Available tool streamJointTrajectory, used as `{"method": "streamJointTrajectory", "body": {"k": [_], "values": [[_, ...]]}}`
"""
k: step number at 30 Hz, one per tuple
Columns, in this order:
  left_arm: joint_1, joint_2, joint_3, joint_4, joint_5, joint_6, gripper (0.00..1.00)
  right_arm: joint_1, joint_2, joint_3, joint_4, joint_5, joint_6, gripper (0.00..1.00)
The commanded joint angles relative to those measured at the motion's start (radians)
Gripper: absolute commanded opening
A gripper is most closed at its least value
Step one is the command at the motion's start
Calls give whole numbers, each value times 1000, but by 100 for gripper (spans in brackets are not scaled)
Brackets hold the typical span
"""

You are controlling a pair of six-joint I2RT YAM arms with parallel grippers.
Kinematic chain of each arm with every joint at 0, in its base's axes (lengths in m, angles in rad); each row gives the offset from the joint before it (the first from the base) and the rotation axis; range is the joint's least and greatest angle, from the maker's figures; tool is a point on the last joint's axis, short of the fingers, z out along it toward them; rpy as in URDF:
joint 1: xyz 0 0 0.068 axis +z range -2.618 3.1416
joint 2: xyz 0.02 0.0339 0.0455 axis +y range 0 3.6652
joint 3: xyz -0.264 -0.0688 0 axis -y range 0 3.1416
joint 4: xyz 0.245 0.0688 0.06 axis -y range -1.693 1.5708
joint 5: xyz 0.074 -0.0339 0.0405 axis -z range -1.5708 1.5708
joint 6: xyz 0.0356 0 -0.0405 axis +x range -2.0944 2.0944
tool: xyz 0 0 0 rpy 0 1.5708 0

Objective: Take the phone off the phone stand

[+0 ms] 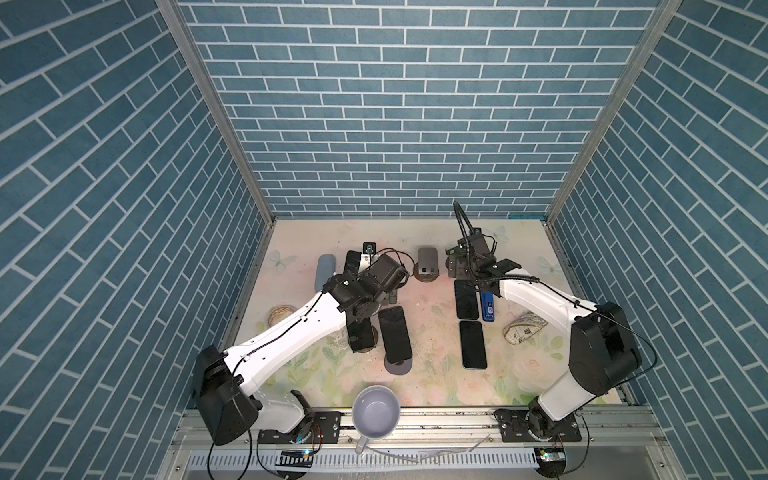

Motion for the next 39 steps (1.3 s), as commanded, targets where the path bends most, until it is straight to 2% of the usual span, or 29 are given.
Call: {"method": "streamJointTrajectory", "body": {"k": [1,6,12,24,31,39], "values": [[-36,11,12,-77,13,-126,100,-12,-66,-66,29,43,-19,95],[-105,16,-25,-35,14,-259,100,-19,-107,-121,48,25,-19,96],[-162,43,-30,-51,8,-359,100,-20,-158,-185,69,18,-21,96],[-201,109,-51,-81,47,-538,100,-21,-241,-270,88,6,-39,96],[-201,107,-95,-29,58,-575,100,-24,-244,-292,100,-7,-42,97],[-200,130,-87,-10,73,-542,99,-25,-245,-309,106,-18,-35,97]]}}
